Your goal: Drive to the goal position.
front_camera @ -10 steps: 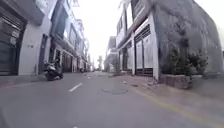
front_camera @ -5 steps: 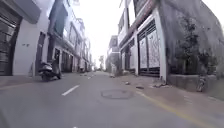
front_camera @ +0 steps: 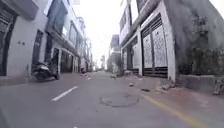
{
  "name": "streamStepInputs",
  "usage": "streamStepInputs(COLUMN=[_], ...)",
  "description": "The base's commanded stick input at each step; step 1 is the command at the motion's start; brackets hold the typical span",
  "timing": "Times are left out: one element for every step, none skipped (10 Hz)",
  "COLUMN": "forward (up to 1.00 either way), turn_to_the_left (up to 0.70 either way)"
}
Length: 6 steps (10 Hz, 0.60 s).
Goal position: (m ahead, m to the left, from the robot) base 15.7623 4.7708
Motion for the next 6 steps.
streamStepInputs(forward=[1.00,1.00,1.00,1.00,1.00,1.00], turn_to_the_left=[0.40,0.16,0.00,0.00,0.00,0.00])
